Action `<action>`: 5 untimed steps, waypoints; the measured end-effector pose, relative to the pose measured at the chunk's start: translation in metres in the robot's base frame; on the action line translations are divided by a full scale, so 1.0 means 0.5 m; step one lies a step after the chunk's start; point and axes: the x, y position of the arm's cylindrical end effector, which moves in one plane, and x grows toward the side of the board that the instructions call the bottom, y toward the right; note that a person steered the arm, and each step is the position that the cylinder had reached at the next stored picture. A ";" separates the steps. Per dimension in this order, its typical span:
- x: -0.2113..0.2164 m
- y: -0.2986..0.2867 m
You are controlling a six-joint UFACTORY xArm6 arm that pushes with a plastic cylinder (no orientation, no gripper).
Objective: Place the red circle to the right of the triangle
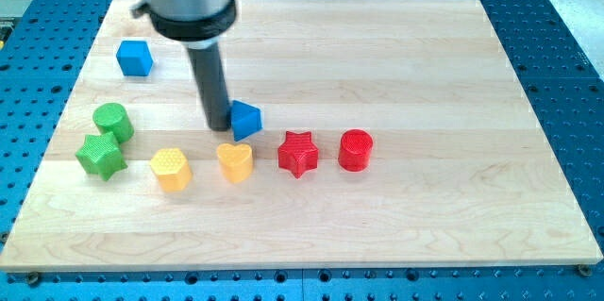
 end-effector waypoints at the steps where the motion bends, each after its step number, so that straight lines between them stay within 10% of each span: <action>1: 0.002 0.015; 5: -0.137 0.015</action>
